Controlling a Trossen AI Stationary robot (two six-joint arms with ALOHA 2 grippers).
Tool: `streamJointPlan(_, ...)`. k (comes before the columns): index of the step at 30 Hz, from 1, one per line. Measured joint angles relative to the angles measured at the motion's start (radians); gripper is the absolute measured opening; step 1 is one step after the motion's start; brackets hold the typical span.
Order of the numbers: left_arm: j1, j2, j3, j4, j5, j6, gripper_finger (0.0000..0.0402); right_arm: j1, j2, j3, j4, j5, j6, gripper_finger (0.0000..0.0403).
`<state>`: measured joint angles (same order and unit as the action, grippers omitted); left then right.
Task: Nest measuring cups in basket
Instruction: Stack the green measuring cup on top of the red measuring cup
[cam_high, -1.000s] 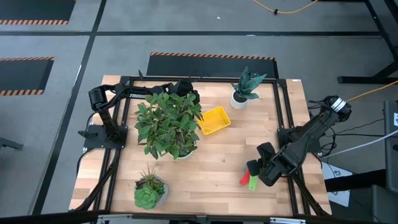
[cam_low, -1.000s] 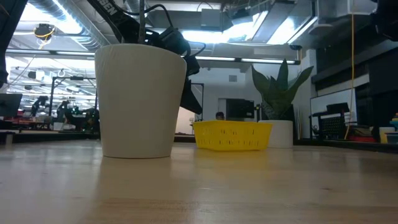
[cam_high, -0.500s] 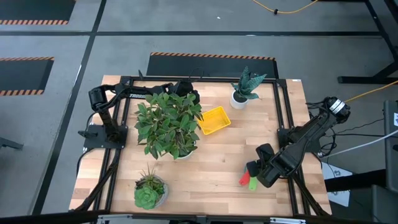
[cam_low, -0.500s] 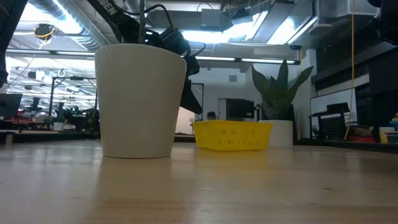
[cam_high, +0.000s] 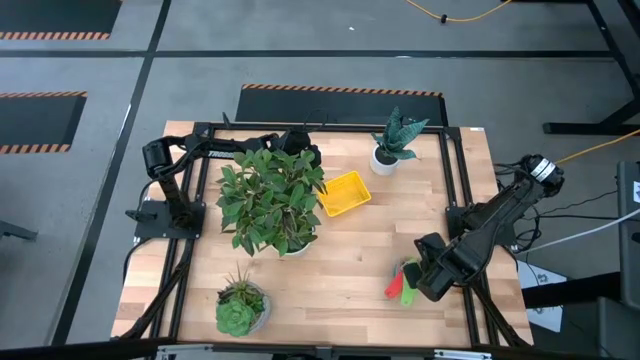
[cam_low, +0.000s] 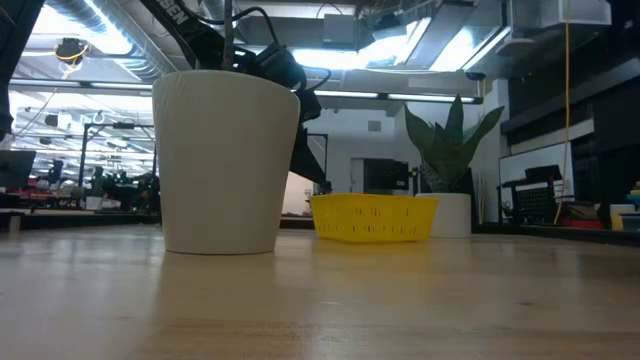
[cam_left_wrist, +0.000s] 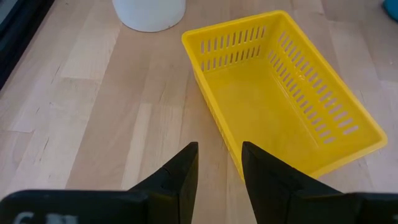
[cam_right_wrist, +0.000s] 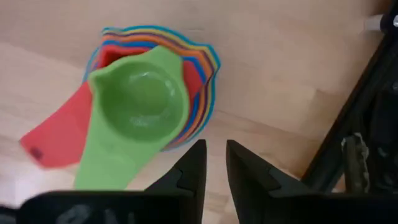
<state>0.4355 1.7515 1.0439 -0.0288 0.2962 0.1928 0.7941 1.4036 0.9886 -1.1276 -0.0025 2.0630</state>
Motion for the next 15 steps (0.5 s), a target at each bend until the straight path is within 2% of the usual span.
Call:
streamJointPlan(2,0.0,0.0,0.0,0.0,0.0,0.0,0.0117,0.011,-0.001,0.027,-0.018,-0.014,-0.024,0.0066)
streamJointPlan(6,0.0,0.0,0.0,0.0,0.0,0.0,0.0117,0.046,-0.001,0.05,0.012,-0.114,-0.013,0.0067)
streamJointPlan(15,0.0,0.0,0.0,0.0,0.0,0.0,0.0117,0.116,0.104,0.05,0.109,-0.123,0.108,0.0067)
